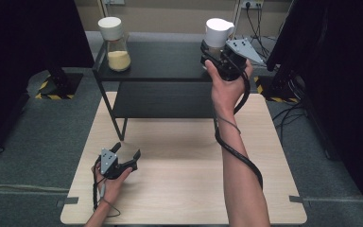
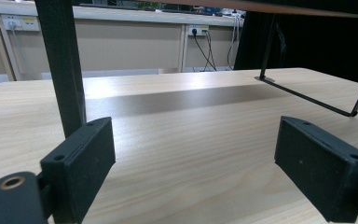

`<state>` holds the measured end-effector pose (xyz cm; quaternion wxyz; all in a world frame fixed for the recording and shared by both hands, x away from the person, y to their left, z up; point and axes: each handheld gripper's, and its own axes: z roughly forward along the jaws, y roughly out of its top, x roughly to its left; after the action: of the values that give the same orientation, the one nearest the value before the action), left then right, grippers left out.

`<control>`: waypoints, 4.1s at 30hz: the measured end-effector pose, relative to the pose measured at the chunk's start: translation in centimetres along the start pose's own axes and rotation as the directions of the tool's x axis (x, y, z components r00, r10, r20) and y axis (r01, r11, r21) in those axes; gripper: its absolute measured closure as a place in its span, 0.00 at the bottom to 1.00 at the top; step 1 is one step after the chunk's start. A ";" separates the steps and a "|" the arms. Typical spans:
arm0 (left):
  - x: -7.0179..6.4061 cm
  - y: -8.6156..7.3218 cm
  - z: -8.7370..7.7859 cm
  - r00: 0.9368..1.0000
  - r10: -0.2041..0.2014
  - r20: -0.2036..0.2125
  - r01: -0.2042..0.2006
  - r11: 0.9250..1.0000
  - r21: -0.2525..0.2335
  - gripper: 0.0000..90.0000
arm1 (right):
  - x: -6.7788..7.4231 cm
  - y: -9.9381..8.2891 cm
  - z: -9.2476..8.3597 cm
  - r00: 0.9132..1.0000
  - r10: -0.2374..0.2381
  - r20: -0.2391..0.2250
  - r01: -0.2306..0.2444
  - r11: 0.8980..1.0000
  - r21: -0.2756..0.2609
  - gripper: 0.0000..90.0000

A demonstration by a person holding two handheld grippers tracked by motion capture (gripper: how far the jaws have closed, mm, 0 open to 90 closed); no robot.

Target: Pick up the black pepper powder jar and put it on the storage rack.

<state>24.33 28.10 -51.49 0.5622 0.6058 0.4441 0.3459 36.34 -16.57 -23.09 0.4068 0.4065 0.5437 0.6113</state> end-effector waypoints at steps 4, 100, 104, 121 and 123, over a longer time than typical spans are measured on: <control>0.0 0.0 0.0 1.000 0.001 0.001 -0.001 1.000 0.002 0.13 | 0.2 0.0 0.3 1.000 -0.007 0.009 0.007 1.000 0.006 0.34; -0.2 0.0 0.0 1.000 0.008 -0.005 -0.008 1.000 -0.002 0.13 | -3.4 -6.0 -9.6 0.983 -0.021 -0.181 0.036 0.996 0.079 0.09; -0.2 -0.1 0.0 1.000 0.006 -0.006 -0.006 1.000 -0.004 0.14 | -3.5 -6.6 -10.0 0.982 -0.019 -0.185 0.035 0.996 0.084 0.09; -0.2 -0.1 0.0 1.000 0.006 -0.007 -0.006 1.000 -0.004 0.14 | -3.7 -9.9 -11.7 0.982 -0.011 -0.187 0.035 0.991 0.127 0.09; -0.2 -0.1 0.0 1.000 0.005 -0.007 -0.005 1.000 -0.005 0.14 | -3.7 -10.3 -11.8 0.982 -0.004 -0.188 0.029 0.991 0.131 0.09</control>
<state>24.23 27.89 -51.56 0.5613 0.6042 0.4438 0.3506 27.06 -23.25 -34.48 0.3307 0.3688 0.6225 0.6059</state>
